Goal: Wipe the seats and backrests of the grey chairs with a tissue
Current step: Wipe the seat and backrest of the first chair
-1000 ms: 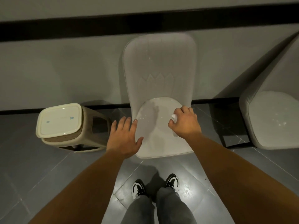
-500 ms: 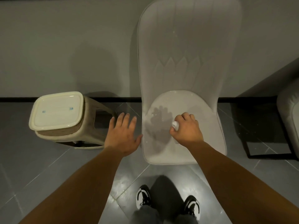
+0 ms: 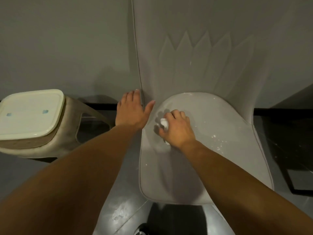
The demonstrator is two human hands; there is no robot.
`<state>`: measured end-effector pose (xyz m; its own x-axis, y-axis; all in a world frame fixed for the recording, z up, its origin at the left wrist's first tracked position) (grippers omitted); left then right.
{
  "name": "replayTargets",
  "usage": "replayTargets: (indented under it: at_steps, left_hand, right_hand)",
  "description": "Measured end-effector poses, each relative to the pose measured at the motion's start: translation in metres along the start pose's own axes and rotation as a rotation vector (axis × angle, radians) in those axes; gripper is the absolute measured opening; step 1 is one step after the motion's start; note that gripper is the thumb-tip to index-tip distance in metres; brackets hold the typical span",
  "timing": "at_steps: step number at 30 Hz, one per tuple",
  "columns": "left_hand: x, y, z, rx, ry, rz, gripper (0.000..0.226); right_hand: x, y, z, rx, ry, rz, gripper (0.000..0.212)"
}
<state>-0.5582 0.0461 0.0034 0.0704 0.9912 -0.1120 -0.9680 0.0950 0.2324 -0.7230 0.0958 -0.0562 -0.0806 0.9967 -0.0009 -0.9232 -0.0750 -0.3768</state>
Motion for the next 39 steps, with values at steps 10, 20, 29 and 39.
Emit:
replayTargets:
  at_steps: [10, 20, 29, 39]
  left_hand:
    - [-0.069, -0.005, -0.063, 0.513, 0.178, 0.271, 0.073]
    - [-0.076, -0.008, -0.076, 0.442, 0.441, 0.176, 0.054]
    - [-0.068, -0.004, -0.071, 0.322, 0.529, 0.169, 0.053]
    - [-0.066, -0.006, -0.064, 0.286, 0.490, 0.101, 0.060]
  right_hand:
    - [-0.039, 0.025, -0.068, 0.163, -0.043, -0.042, 0.090]
    - [-0.071, 0.017, -0.062, 0.148, 0.385, 0.004, 0.061]
    - [-0.039, 0.006, -0.077, 0.168, 0.019, 0.066, 0.087]
    - [0.112, -0.045, -0.081, 0.046, -0.195, 0.543, 0.094]
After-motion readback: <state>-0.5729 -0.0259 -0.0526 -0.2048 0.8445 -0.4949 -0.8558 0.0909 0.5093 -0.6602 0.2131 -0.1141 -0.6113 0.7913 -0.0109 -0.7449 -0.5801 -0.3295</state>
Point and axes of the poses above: each hand's wrist, its own x-axis away from the middle knuckle, its own z-axis out of the back of the hand, y = z × x, the point moved 4 cm from there along -x, towards the middle knuckle, and after that the axes turned 2 degrees about y, right-handed, at the moved point
